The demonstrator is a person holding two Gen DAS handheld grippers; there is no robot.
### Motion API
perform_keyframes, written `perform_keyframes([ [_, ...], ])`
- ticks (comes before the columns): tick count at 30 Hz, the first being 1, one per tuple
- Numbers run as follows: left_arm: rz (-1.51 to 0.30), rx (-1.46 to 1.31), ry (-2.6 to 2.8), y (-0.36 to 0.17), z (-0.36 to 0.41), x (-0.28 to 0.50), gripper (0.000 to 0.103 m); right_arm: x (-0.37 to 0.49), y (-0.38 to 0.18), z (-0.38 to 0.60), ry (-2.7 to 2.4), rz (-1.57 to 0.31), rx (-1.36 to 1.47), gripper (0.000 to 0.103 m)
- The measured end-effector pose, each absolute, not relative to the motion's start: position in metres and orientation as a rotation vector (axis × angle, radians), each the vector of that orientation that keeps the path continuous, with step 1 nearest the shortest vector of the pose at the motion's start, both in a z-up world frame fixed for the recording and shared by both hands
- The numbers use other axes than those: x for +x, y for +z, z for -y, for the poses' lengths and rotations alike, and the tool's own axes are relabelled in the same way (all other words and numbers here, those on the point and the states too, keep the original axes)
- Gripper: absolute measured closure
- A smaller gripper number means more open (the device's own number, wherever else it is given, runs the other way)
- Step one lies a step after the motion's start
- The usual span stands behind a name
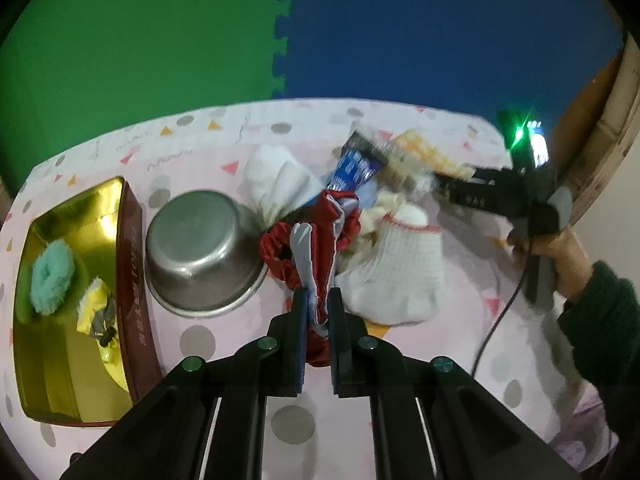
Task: Organize soft objects
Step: 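Lift the pouch with the left tool while the right tool grasps the folded towel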
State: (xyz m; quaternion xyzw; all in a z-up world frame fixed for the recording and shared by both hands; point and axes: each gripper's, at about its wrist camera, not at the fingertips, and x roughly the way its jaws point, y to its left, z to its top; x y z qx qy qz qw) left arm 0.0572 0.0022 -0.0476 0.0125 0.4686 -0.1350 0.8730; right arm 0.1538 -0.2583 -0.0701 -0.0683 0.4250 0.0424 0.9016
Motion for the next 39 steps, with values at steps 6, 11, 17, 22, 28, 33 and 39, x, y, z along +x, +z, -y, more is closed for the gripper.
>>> perform_keyframes([
  [6,-1.015,0.036,-0.28,-0.063,0.007,0.067,0.086,0.157,-0.075,0.254,0.081,-0.883,-0.155,0.034],
  [11,-1.045,0.063,-0.257,-0.077,0.014,0.07,0.068,0.161,-0.077,0.252,0.083,-0.888,-0.166,0.034],
  [17,-1.073,0.045,-0.236,-0.087,0.011,0.077,0.086,0.167,-0.079,0.247,0.103,-0.889,-0.181,0.034],
  [22,-1.064,0.025,-0.239,-0.085,0.006,0.077,0.091,0.165,-0.077,0.251,0.102,-0.878,-0.154,0.035],
  [28,-1.044,0.016,-0.234,-0.076,0.003,0.074,0.092,0.157,-0.073,0.254,0.114,-0.869,-0.118,0.067],
  [33,-1.013,0.0,-0.221,-0.063,-0.007,0.067,0.092,0.142,-0.071,0.26,0.094,-0.865,-0.077,0.071],
  [39,-0.976,-0.02,-0.21,-0.046,-0.016,0.056,0.092,0.113,-0.068,0.27,0.063,-0.868,-0.028,0.073],
])
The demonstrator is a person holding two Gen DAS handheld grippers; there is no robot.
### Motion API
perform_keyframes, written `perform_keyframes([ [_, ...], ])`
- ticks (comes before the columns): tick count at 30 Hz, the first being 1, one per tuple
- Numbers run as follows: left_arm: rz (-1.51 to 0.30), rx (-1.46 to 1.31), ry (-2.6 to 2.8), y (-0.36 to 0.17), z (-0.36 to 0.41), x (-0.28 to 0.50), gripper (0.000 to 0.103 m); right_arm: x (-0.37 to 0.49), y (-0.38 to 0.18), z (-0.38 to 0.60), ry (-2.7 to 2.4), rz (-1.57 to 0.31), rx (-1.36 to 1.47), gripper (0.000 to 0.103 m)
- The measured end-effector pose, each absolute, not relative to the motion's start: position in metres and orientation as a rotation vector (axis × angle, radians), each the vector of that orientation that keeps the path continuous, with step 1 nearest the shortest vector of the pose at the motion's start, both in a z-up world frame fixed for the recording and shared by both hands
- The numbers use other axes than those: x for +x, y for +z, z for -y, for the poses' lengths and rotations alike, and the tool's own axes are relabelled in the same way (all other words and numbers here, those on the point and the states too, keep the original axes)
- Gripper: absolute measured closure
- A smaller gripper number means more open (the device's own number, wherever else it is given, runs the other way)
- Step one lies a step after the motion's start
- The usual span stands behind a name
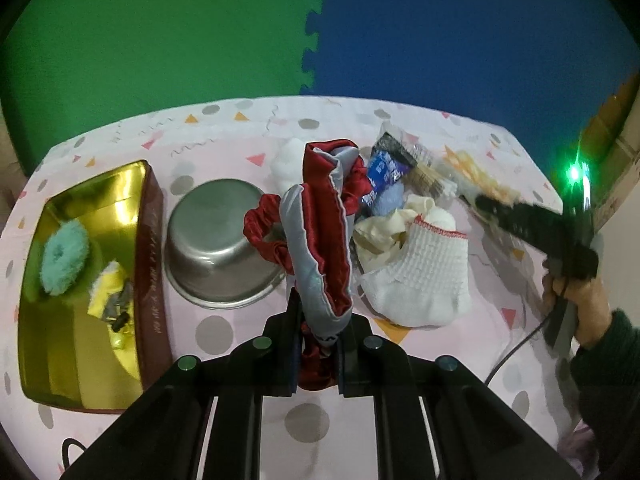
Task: Organize soft objects
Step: 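Lift the pouch with the left tool while the right tool grasps the folded towel, then lower the red-and-white pouch into the gold tray and open the left tool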
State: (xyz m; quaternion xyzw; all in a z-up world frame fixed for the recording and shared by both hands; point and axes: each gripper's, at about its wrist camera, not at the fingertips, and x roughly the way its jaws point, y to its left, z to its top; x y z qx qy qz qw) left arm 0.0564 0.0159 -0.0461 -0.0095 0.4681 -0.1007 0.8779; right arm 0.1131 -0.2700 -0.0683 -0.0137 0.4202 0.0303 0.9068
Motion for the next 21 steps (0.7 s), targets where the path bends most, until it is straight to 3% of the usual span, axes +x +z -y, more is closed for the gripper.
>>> perform_keyframes([
  [21,-0.891,-0.027,-0.024,-0.005,-0.09,0.05,0.092,0.052,-0.068,0.264,-0.051,-0.879,-0.055,0.073],
])
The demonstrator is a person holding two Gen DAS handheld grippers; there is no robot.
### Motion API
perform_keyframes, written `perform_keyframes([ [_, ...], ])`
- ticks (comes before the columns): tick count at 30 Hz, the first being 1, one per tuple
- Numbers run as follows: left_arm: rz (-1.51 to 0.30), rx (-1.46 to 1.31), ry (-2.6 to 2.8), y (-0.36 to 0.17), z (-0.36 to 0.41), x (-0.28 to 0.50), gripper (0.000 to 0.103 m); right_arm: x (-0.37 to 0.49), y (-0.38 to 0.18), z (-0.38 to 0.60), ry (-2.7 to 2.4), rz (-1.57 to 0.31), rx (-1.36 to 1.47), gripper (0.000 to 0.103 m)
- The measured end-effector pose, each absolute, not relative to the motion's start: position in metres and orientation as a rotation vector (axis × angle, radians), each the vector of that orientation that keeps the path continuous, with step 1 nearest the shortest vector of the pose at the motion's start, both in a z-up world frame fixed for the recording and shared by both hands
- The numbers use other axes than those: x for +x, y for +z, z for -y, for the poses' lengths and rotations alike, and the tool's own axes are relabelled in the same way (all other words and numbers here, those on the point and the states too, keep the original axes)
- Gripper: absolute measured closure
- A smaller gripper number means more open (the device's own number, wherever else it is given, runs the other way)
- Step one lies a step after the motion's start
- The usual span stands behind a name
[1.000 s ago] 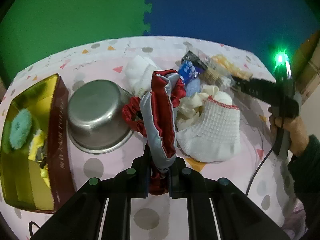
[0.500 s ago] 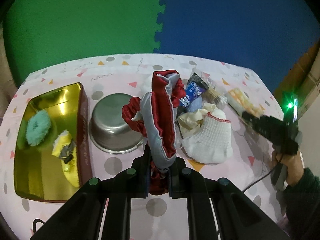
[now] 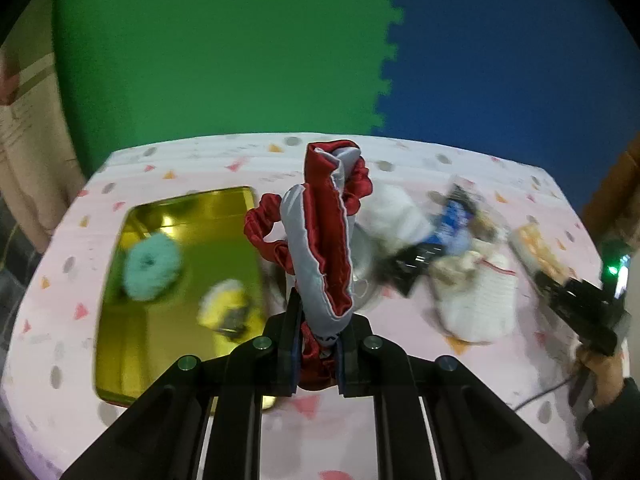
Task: Organize soft objects
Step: 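Lower the red-and-white pouch into the gold tray and open the left tool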
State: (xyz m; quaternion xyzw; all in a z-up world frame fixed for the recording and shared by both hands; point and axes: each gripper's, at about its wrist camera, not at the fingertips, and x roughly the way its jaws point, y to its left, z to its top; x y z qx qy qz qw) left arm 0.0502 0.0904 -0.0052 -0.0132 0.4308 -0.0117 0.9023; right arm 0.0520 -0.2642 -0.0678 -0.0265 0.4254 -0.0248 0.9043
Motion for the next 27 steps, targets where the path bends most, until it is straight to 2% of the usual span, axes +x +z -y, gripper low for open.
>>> perform_keyframes([
  [14,-0.929,0.0,0.217,-0.034,-0.178,0.068,0.092,0.049,-0.069,0.262,-0.063,-0.88,-0.068,0.073],
  [27,-1.001,0.027,0.283,-0.068,-0.2,0.074,0.091,0.05,-0.069,0.263,-0.059,-0.884,-0.062,0.072],
])
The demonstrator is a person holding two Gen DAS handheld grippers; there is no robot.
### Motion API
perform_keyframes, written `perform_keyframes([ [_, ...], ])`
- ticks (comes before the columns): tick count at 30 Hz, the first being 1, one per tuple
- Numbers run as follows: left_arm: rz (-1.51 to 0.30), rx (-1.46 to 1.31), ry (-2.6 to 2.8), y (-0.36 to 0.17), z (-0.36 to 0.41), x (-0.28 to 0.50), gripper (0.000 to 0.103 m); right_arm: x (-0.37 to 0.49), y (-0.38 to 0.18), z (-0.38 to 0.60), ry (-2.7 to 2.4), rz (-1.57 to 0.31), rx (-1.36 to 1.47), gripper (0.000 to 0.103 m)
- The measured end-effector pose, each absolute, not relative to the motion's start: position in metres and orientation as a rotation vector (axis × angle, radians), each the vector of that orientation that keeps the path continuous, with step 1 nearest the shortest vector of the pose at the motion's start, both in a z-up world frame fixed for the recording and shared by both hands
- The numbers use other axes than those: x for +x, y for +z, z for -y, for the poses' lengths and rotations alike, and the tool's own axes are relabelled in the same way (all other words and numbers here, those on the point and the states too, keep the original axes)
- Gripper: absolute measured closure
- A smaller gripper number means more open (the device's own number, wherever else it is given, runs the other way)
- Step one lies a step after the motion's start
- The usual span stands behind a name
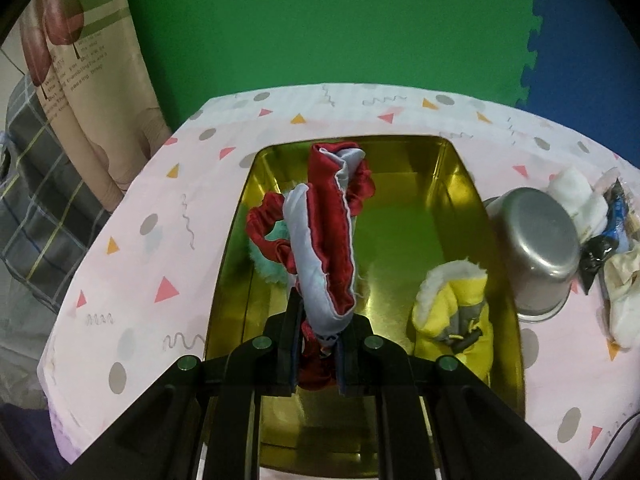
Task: Organize soft objects
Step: 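Lower the red-and-white pouch into the gold tray and open the left tool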
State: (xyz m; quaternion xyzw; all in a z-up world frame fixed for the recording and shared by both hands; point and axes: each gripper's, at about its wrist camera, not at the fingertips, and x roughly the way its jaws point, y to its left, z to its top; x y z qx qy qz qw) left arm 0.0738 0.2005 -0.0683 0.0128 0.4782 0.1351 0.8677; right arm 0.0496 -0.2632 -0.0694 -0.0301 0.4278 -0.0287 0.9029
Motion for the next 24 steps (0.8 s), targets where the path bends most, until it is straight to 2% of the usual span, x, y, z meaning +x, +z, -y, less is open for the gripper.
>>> perform_keyframes([
  [13,-1.038,0.037,0.283,-0.085,-0.203,0.079,0.085,0.05,-0.069,0.261,-0.061,-0.886,-0.071,0.071],
  [17,-1.038,0.038,0.285,-0.085,-0.203,0.078,0.08,0.05,-0.069,0.261,-0.062,-0.886,-0.071,0.071],
  [24,-1.014,0.048,0.278,-0.078,-0.197,0.073,0.064,0.05,-0.07,0.261,-0.063,-0.887,-0.075,0.071],
])
